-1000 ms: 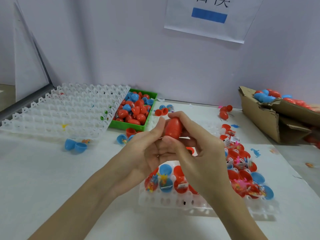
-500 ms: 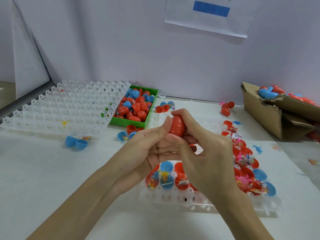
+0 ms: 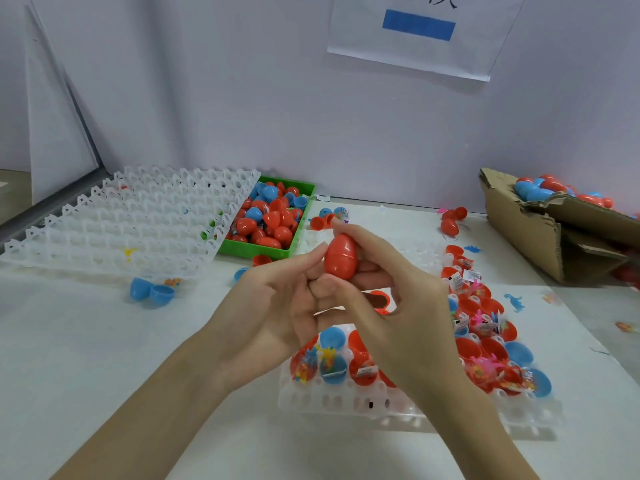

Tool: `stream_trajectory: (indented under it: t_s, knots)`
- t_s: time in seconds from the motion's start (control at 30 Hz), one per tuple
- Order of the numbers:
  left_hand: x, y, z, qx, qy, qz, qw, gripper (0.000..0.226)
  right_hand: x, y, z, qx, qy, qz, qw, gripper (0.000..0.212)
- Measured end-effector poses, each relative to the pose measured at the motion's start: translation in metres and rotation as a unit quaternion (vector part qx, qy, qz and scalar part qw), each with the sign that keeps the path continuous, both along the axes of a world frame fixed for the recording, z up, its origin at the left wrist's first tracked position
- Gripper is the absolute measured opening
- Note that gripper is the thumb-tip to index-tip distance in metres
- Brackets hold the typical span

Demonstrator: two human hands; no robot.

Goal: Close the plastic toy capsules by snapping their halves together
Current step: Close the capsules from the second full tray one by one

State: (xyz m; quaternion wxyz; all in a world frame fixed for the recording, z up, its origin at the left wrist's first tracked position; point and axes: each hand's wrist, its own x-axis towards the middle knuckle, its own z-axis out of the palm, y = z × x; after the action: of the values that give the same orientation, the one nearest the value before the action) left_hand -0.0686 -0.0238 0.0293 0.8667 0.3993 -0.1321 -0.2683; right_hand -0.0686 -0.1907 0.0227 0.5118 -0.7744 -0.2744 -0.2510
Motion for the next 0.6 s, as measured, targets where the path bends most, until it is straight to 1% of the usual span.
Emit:
stream_trajectory:
  t_s: [0.07, 0.13, 0.2, 0.37, 0.5, 0.6]
  knots:
    - [-0.0001, -0.0027, 0.0, 0.025, -0.002, 0.017, 1.0, 0.055, 0.0005, -0.0012, 0.0, -0.007, 0.008, -0.013, 1.0, 0.047]
    - [0.0001, -0.0056, -0.0001, 0.08, -0.029, 0.074, 0.994, 0.054, 0.0013, -0.0016, 0.0009, -0.055, -0.02, -0.051, 0.997, 0.046]
    - [0.0011, -0.006, -0.0007, 0.106, -0.039, 0.117, 0.987, 0.052, 0.0022, -0.0013, 0.0001, -0.104, -0.043, -0.081, 0.99, 0.046]
    - [0.0021, -0.0049, -0.0017, 0.102, -0.024, 0.149, 0.983, 0.062, 0.0002, 0.0002, -0.0037, -0.164, -0.076, -0.113, 0.977, 0.048]
    - [0.001, -0.0056, -0.0003, 0.121, -0.029, 0.161, 0.979, 0.057, 0.0, -0.0008, -0.0024, -0.175, -0.081, -0.119, 0.974, 0.042]
    - [0.0017, -0.0074, 0.0012, 0.156, -0.041, 0.164, 0.973, 0.057, -0.0006, 0.0007, -0.0018, -0.176, -0.079, -0.119, 0.974, 0.044]
